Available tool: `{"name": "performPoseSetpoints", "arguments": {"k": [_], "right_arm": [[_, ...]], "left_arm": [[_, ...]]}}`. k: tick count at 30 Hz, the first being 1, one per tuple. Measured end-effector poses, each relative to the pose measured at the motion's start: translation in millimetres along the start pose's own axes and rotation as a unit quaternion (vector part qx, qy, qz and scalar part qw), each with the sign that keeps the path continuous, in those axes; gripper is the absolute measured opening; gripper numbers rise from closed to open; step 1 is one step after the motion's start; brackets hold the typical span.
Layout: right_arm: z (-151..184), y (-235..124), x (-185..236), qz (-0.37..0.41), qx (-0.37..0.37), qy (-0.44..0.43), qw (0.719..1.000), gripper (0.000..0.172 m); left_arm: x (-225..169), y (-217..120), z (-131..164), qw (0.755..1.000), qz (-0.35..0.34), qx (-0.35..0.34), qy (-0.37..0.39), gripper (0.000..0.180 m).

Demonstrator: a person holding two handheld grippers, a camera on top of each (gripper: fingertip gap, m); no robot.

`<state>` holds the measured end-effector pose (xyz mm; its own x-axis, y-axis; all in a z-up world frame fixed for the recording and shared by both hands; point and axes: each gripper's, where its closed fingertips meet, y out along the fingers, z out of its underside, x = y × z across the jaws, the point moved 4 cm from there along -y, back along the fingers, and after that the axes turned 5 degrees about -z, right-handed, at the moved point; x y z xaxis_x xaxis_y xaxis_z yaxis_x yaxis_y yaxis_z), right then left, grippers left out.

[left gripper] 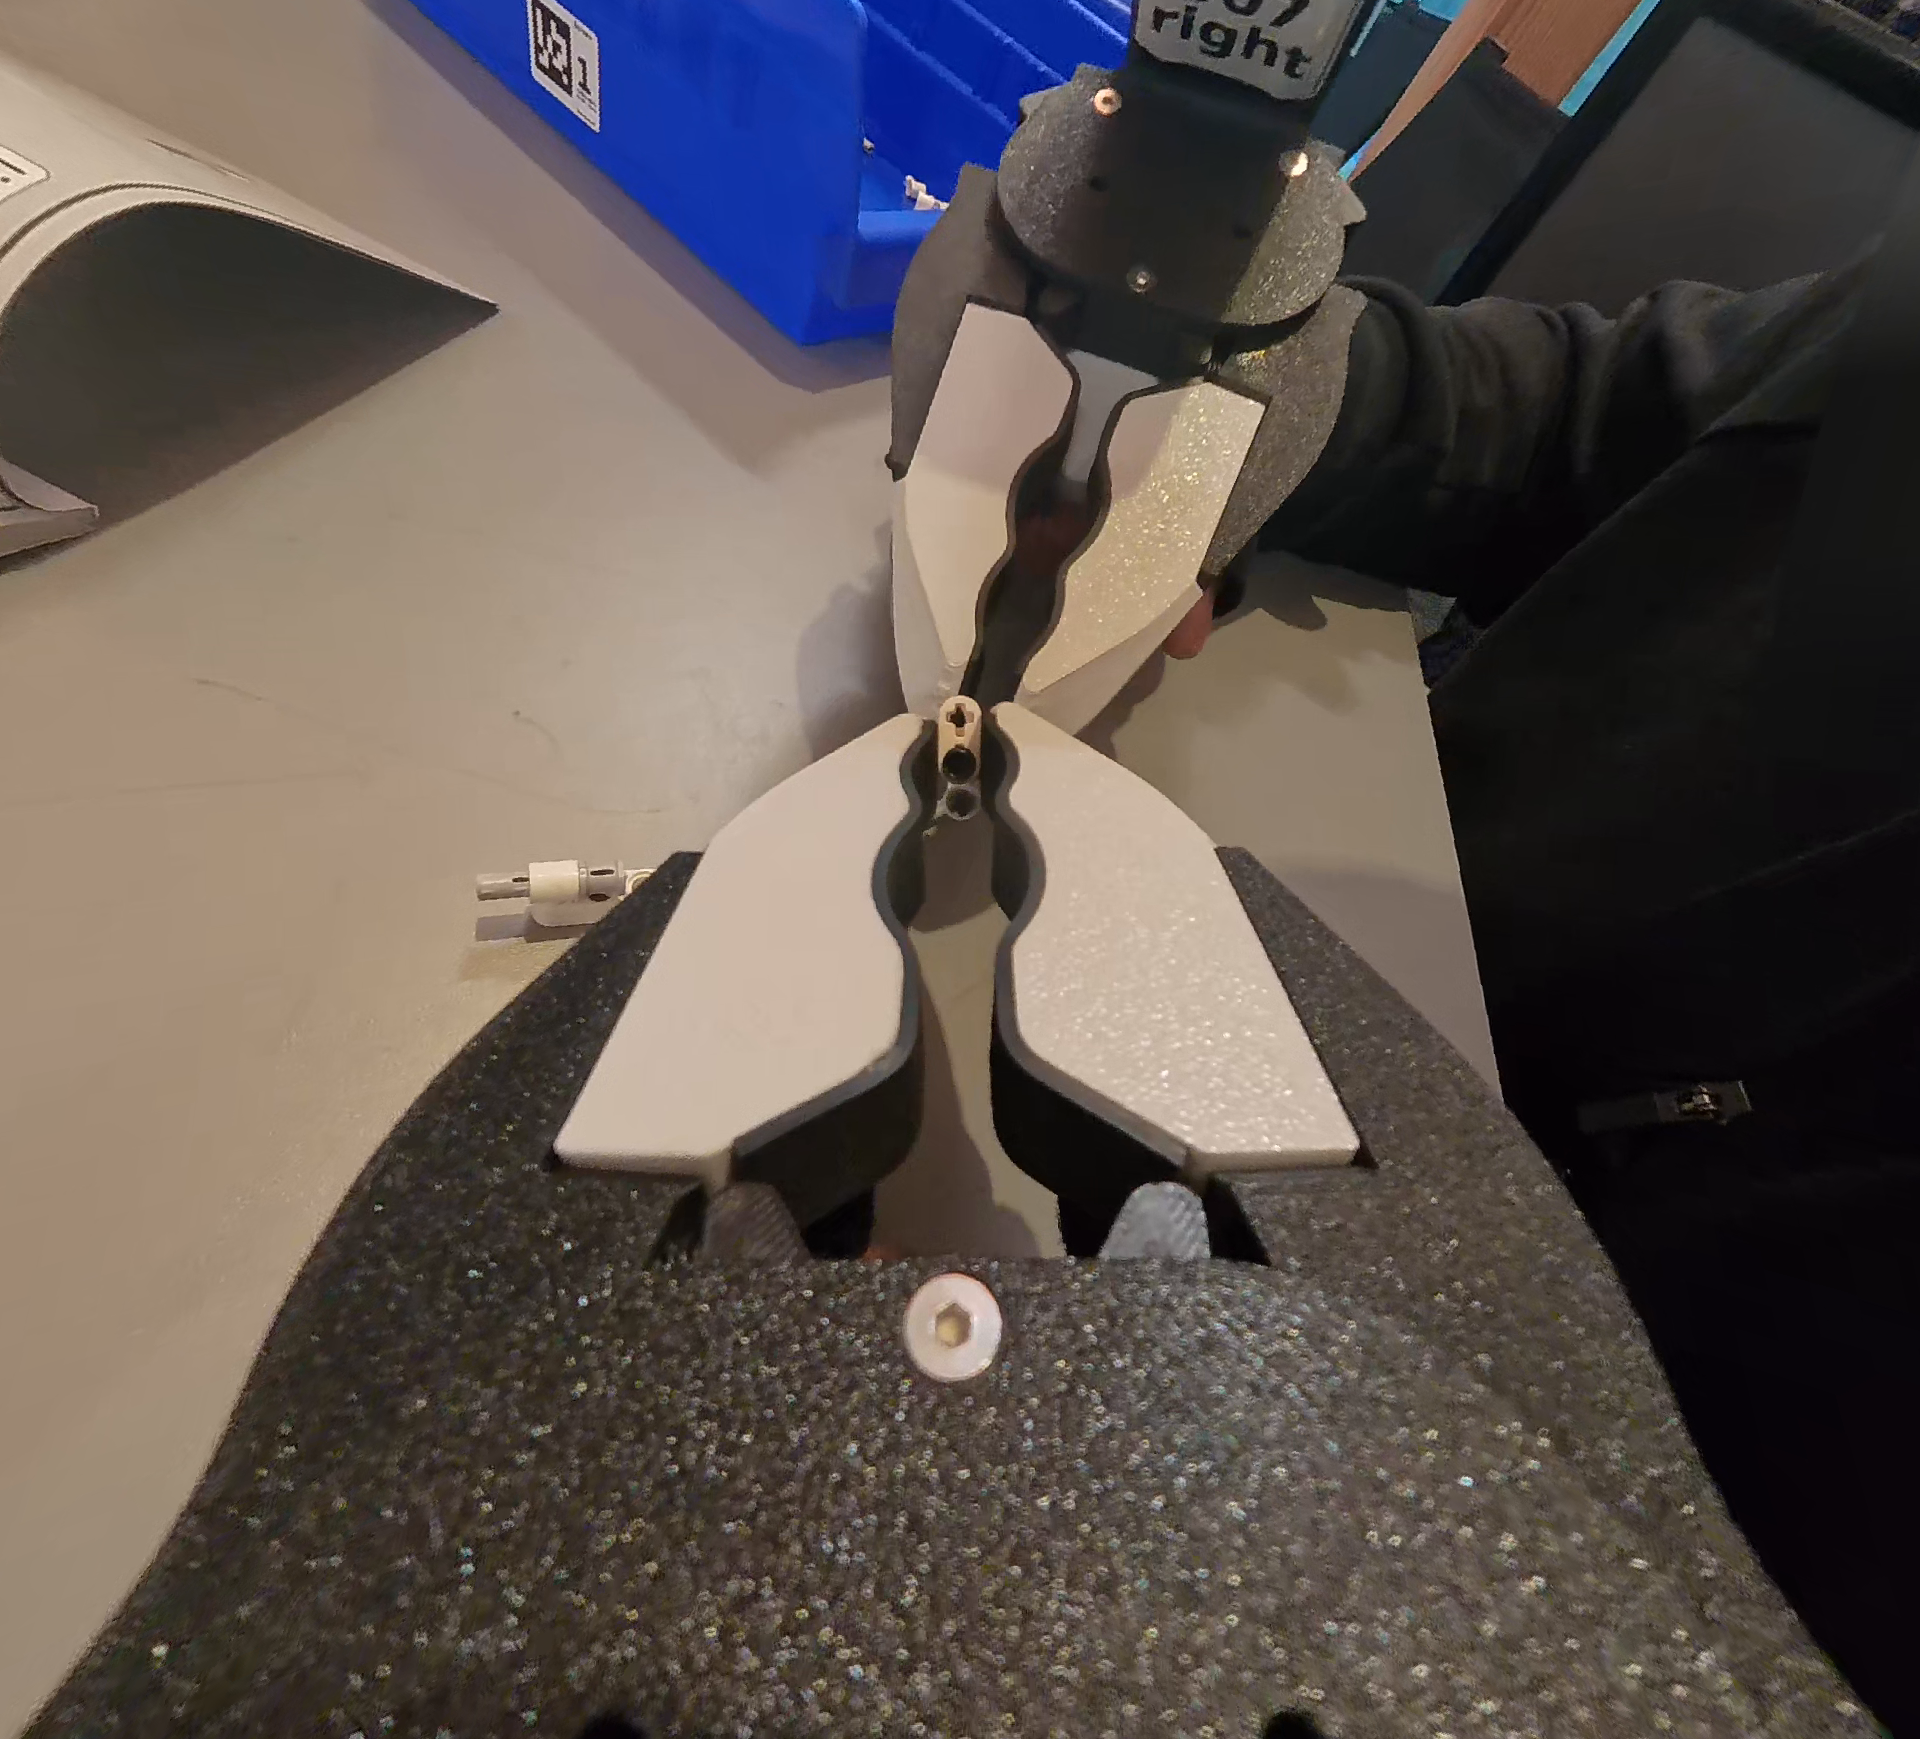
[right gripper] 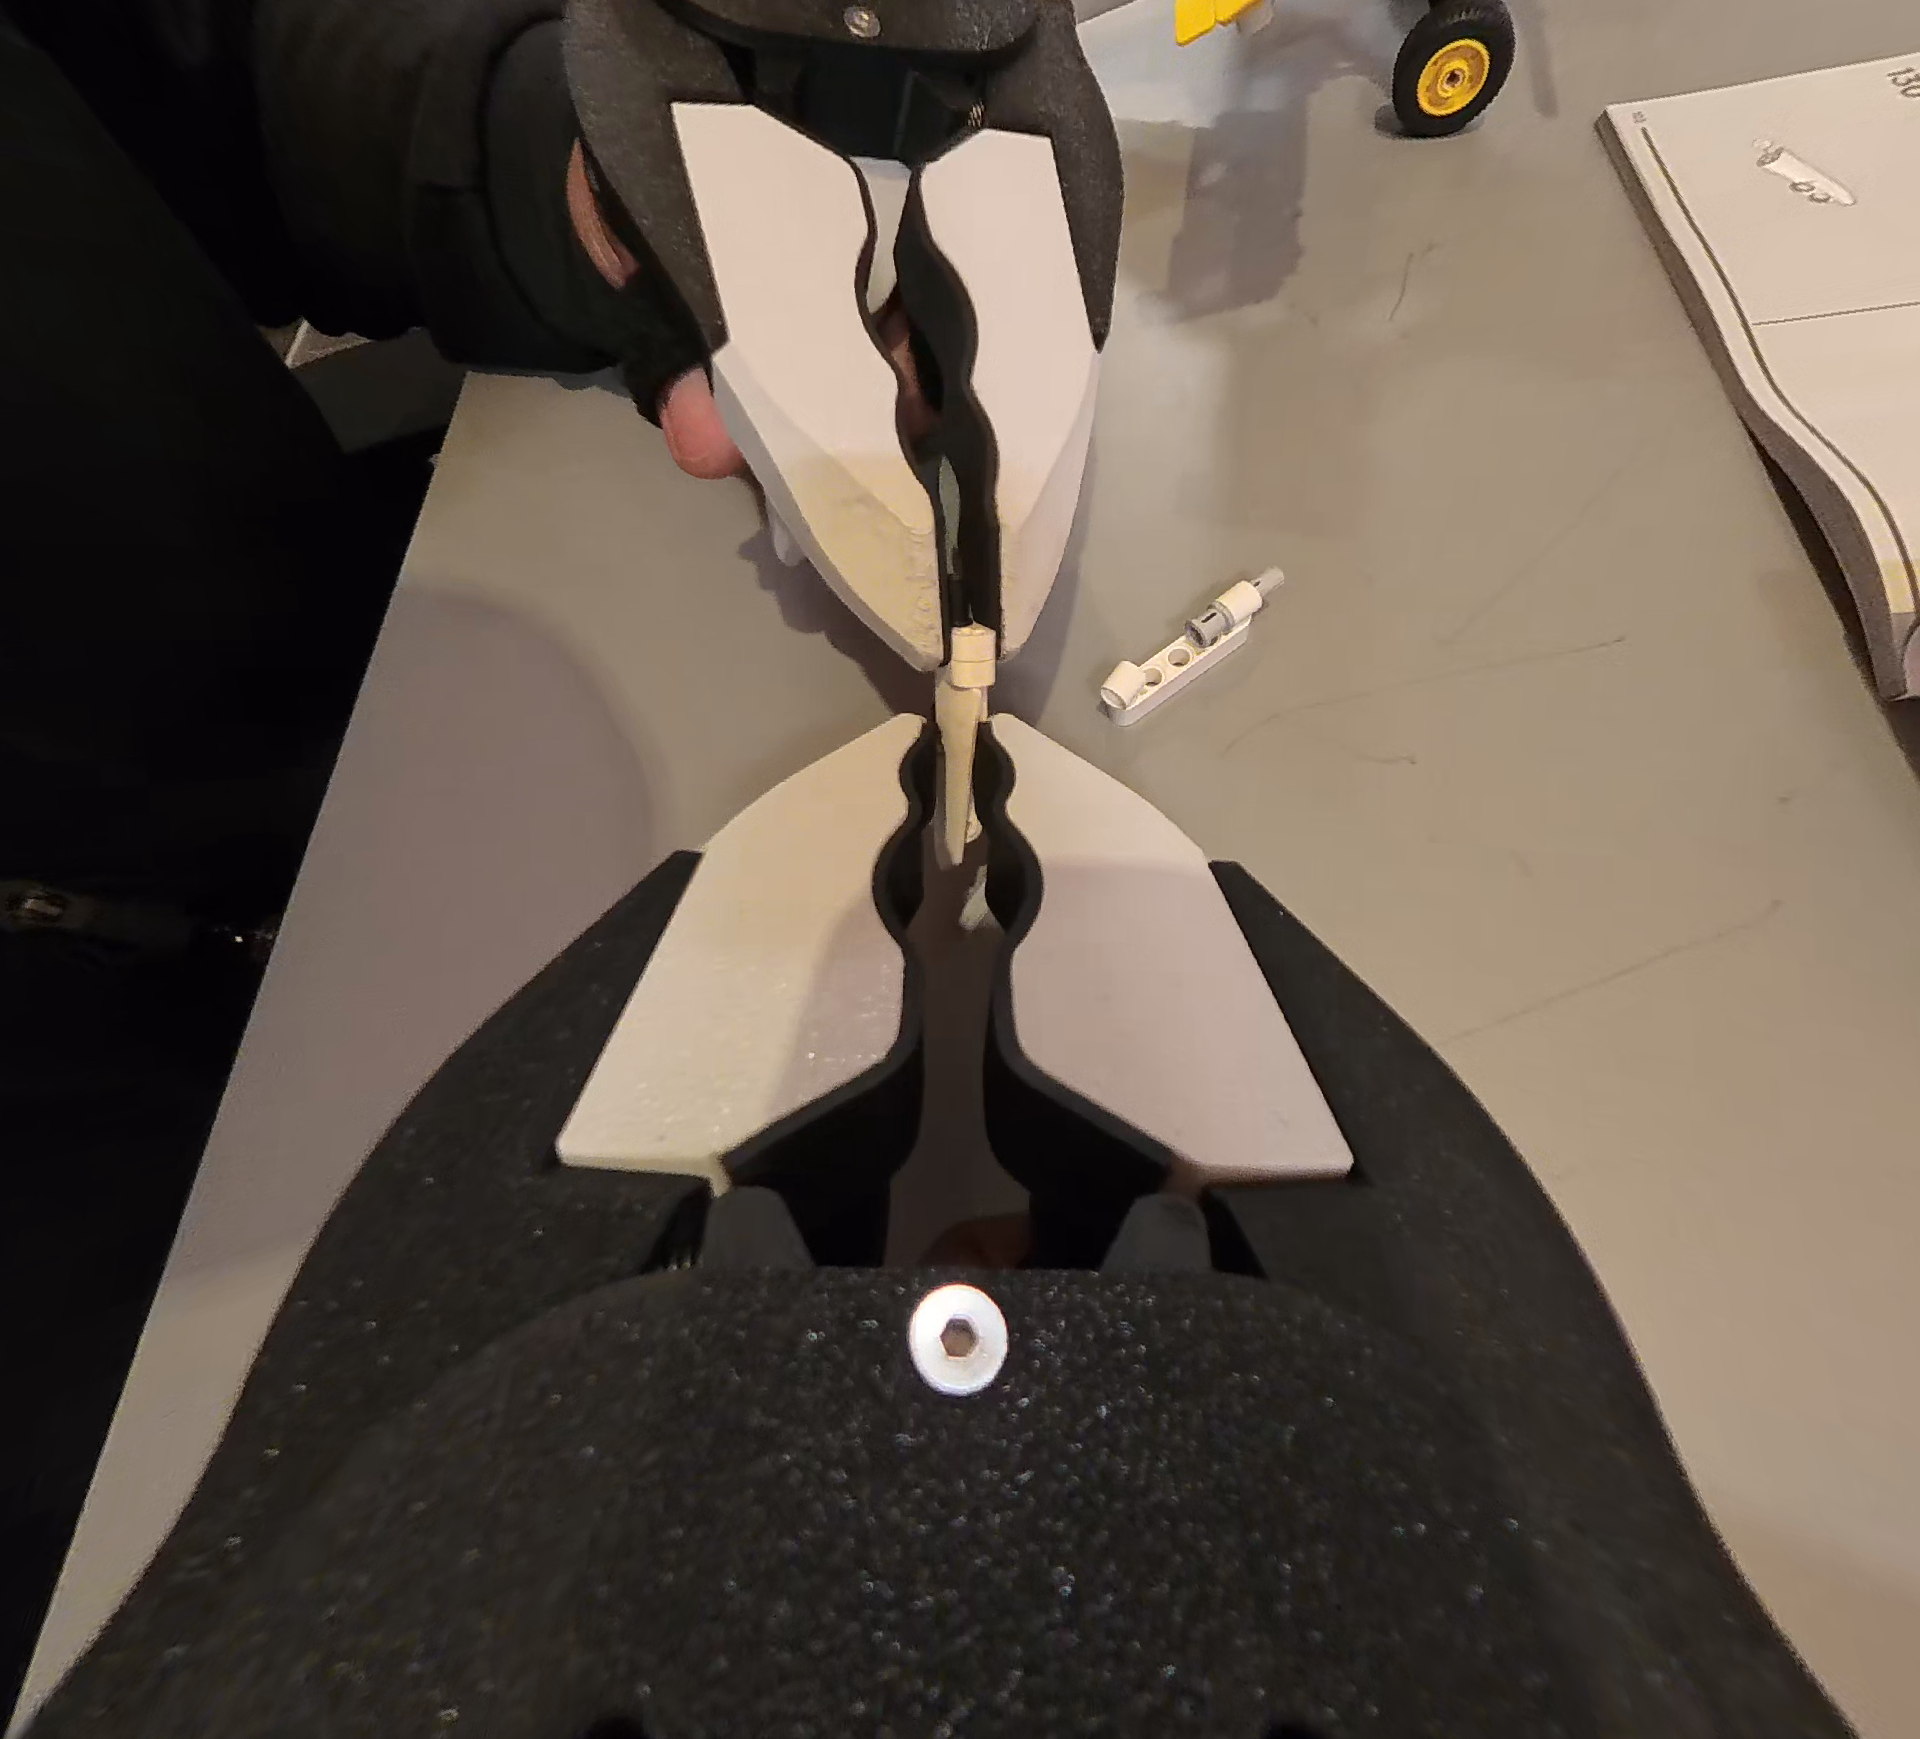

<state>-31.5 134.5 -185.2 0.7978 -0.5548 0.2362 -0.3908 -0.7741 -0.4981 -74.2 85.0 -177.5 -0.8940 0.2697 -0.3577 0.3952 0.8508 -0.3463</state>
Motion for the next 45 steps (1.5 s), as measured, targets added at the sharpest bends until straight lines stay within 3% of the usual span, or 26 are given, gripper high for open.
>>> {"name": "performPoseSetpoints", "arguments": {"k": [18,22,26,30,40,45], "right_arm": [[0,-3,-5,0.028,0.007,-0.015,0.999,0.004],[11,-17,-16,0.045,0.067,0.005,0.997,0.004],[28,-26,-20,0.047,0.147,0.028,0.988,0.005],[35,-22,-18,0.054,0.181,0.015,0.982,0.006],[23,-21,-16,0.081,0.165,-0.012,0.983,0.012],[25,-6,3,0.052,0.176,-0.014,0.983,0.012]], "left_arm": [[3,1,-2,1.0,-0.013,-0.009,-0.018,0.011],[3,-5,-10,0.999,-0.006,-0.043,-0.025,0.018],[7,-3,-6,0.999,-0.028,-0.022,-0.013,0.018],[5,-2,-5,0.999,-0.039,-0.022,0.007,0.018],[4,-7,-17,0.991,-0.07,-0.088,0.072,0.024],[8,-10,-23,0.986,-0.092,-0.119,0.075,0.027]]}}
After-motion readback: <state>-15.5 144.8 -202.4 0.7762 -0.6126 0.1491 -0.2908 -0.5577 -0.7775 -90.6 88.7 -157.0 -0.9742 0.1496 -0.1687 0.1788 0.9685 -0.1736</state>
